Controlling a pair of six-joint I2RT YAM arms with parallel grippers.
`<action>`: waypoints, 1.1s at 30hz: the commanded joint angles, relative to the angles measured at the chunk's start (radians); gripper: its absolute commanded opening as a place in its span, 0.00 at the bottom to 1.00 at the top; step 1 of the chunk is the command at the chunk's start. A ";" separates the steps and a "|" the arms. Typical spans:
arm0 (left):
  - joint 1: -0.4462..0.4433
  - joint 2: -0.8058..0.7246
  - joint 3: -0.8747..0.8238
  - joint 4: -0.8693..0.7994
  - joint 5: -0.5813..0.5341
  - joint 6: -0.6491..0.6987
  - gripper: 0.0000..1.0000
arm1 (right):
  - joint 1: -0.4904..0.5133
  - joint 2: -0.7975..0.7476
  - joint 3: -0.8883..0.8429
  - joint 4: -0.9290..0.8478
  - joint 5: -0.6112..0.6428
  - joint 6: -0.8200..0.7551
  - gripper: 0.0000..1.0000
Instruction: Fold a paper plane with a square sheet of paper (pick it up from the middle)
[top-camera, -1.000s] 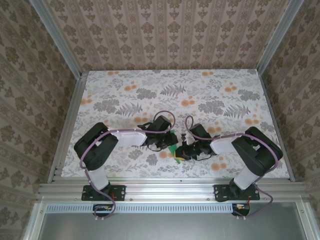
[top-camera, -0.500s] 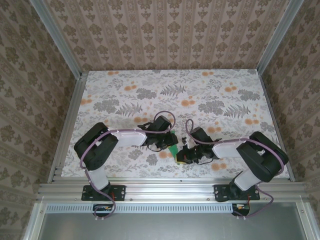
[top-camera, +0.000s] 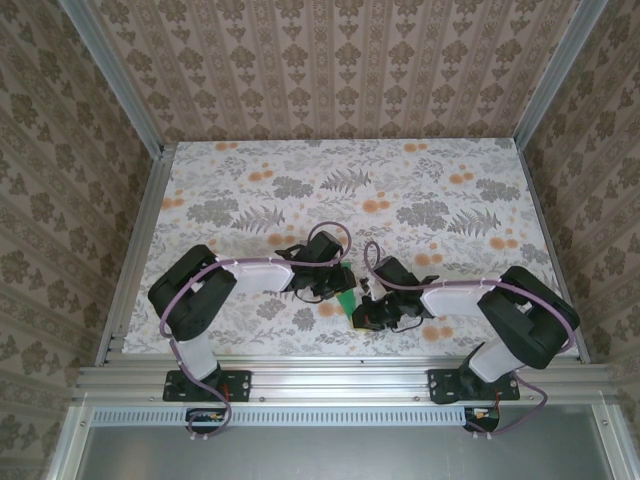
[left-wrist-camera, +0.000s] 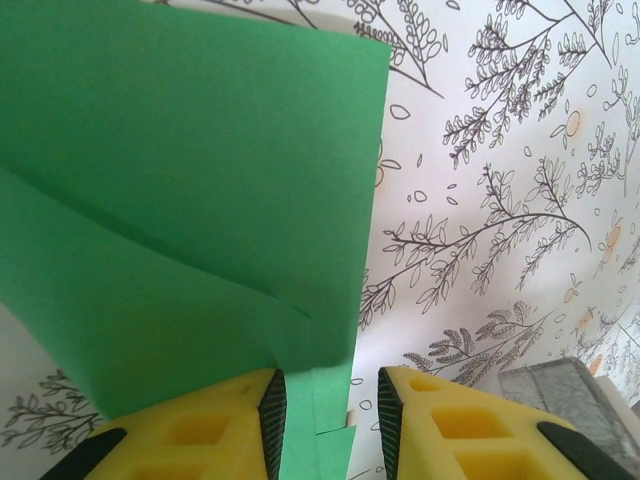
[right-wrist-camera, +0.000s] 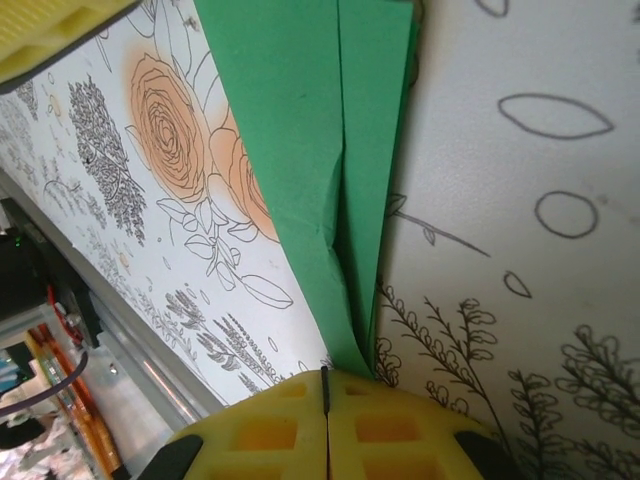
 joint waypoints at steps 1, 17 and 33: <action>0.003 0.023 0.015 -0.042 -0.036 0.041 0.34 | 0.012 -0.065 -0.006 -0.214 0.205 -0.013 0.08; 0.004 0.057 0.053 -0.032 -0.036 0.098 0.33 | 0.002 -0.127 0.009 0.039 0.189 0.029 0.07; 0.004 0.056 0.050 -0.044 -0.030 0.107 0.33 | -0.029 0.020 -0.068 0.047 0.130 0.029 0.08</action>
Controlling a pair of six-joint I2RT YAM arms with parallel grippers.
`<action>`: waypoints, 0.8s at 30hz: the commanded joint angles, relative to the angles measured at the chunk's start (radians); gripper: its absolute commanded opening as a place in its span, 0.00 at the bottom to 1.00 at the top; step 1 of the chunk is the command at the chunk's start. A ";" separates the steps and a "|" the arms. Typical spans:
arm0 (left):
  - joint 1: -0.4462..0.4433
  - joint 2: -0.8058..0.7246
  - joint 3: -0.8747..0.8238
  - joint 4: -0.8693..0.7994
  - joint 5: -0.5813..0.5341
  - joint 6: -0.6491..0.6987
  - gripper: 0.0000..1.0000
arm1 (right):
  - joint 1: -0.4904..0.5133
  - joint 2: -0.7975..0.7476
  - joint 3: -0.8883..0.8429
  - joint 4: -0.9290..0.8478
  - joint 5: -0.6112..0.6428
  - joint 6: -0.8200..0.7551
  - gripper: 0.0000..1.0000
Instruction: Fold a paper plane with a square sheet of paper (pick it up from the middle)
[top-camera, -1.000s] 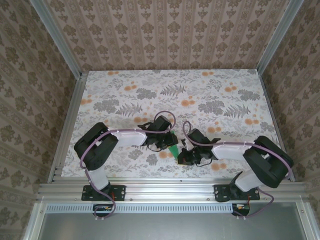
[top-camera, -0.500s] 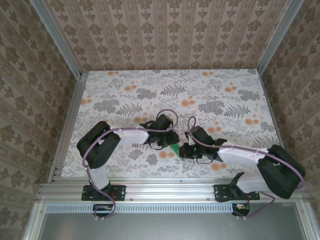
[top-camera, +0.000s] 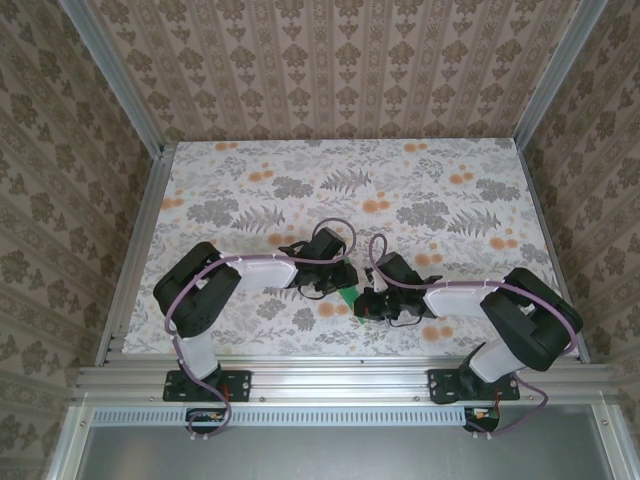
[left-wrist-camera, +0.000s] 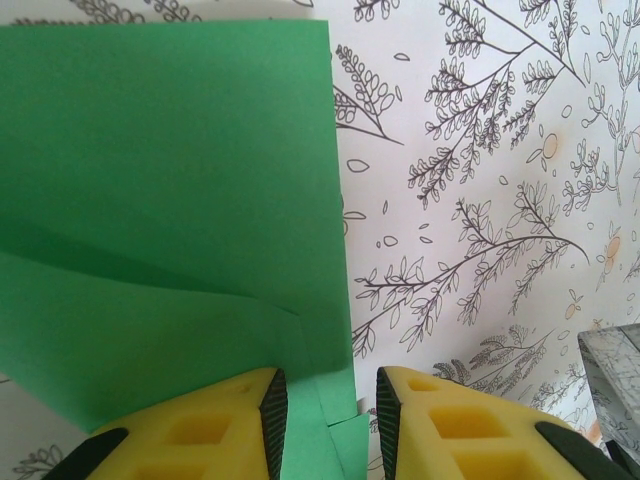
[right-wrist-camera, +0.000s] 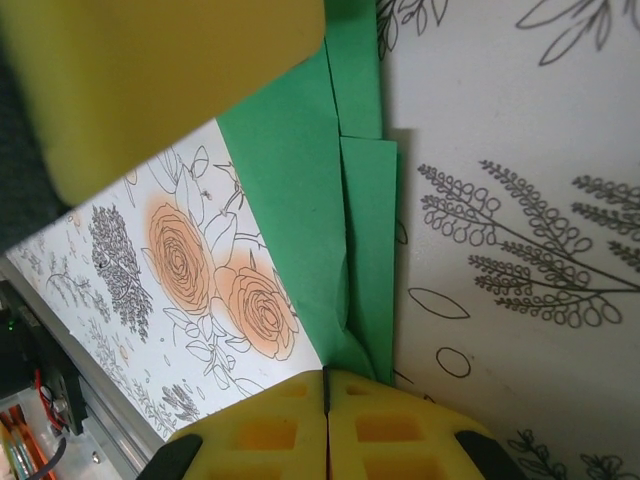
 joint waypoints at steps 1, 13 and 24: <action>0.003 0.022 0.005 -0.044 -0.010 0.027 0.33 | 0.004 0.014 -0.040 -0.098 0.027 0.001 0.08; 0.010 0.058 0.056 -0.062 0.009 0.116 0.33 | 0.010 -0.105 0.030 -0.134 0.133 -0.030 0.08; 0.041 0.143 0.183 -0.141 0.067 0.263 0.34 | -0.077 -0.194 -0.010 -0.103 0.142 0.009 0.08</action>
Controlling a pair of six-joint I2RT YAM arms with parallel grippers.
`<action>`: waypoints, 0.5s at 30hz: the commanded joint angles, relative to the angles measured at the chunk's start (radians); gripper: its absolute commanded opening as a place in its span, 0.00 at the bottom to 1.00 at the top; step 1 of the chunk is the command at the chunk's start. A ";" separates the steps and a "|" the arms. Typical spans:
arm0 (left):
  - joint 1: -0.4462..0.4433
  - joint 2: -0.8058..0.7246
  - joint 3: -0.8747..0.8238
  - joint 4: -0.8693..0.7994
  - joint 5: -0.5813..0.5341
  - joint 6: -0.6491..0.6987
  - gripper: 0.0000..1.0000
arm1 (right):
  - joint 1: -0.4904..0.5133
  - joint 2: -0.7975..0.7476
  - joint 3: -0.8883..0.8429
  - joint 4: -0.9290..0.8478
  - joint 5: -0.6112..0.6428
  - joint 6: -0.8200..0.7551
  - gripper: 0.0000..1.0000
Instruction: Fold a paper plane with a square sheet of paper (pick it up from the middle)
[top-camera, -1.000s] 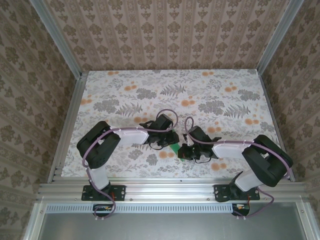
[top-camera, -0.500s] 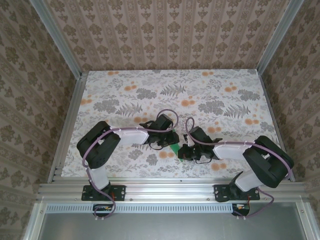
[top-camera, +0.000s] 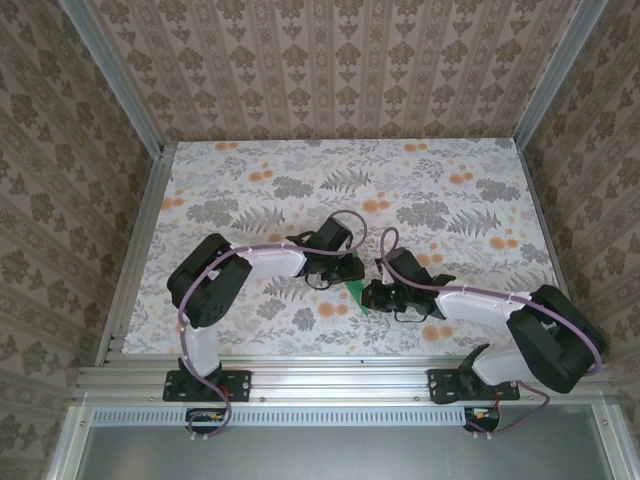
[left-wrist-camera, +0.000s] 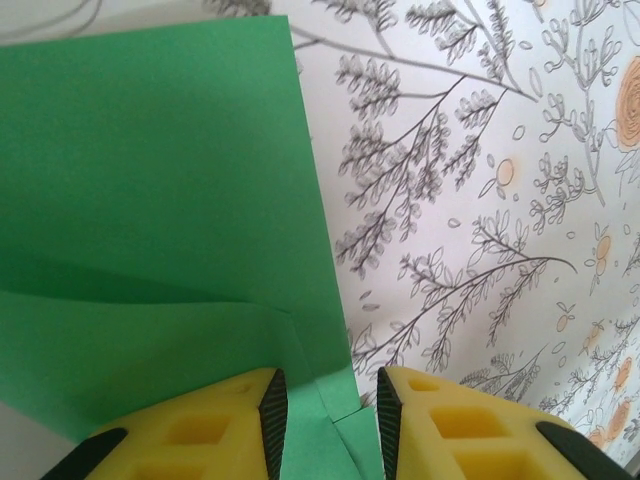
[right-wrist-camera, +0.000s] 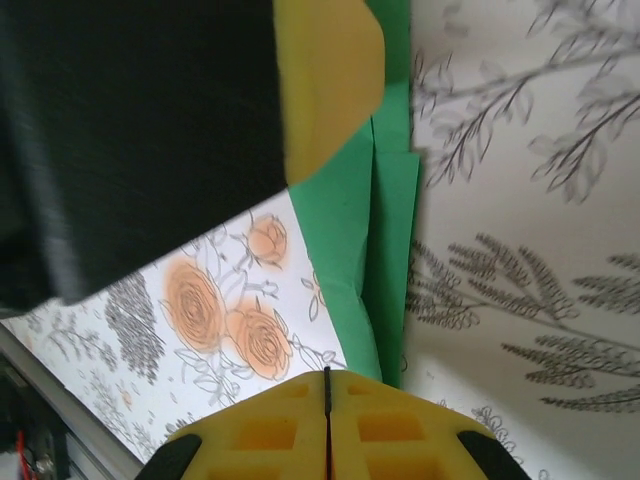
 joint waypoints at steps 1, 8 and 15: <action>0.015 0.042 0.044 -0.088 0.016 0.086 0.34 | -0.045 -0.034 -0.024 0.011 -0.016 0.024 0.08; 0.033 0.057 0.071 -0.104 0.036 0.107 0.34 | -0.088 0.044 0.022 0.086 -0.172 0.038 0.08; 0.036 0.059 0.083 -0.111 0.043 0.104 0.34 | -0.086 0.203 0.074 0.176 -0.246 0.074 0.08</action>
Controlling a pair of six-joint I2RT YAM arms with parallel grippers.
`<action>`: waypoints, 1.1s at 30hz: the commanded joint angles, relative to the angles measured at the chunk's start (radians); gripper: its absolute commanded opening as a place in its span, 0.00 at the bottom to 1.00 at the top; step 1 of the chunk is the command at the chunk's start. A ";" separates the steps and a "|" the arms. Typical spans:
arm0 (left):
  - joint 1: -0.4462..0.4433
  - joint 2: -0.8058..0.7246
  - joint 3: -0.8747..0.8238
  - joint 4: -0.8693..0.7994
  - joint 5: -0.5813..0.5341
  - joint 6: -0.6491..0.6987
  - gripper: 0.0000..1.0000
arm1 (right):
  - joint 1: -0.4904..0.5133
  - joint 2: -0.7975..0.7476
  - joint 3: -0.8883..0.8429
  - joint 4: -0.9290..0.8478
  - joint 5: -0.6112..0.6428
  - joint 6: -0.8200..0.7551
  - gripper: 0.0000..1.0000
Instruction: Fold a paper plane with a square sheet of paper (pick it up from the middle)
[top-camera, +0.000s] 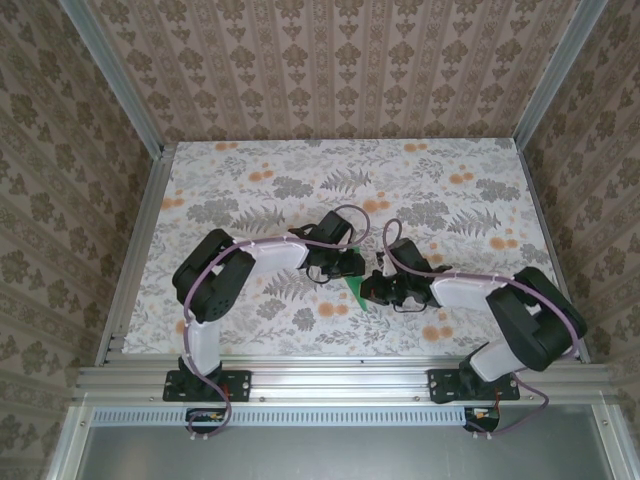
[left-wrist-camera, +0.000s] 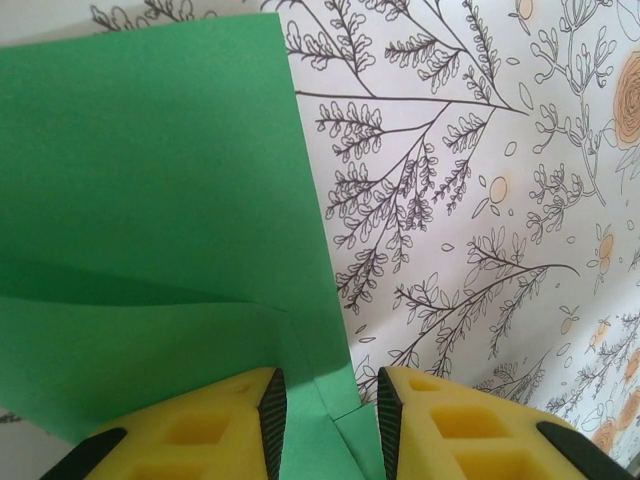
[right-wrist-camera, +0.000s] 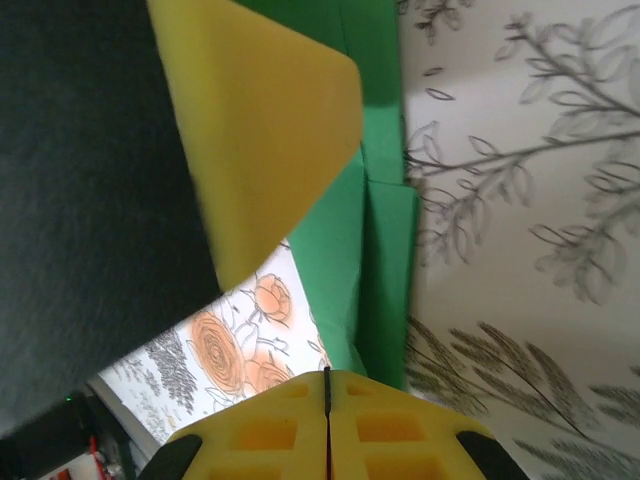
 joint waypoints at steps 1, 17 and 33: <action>0.008 0.023 0.018 -0.048 0.007 0.020 0.34 | 0.000 0.043 0.028 0.081 -0.074 0.036 0.08; 0.063 -0.028 0.041 -0.047 0.038 0.105 0.40 | -0.002 0.158 -0.050 -0.149 0.031 -0.101 0.02; 0.113 -0.228 0.042 -0.056 0.140 0.211 0.52 | -0.004 0.199 0.017 -0.207 -0.014 -0.171 0.02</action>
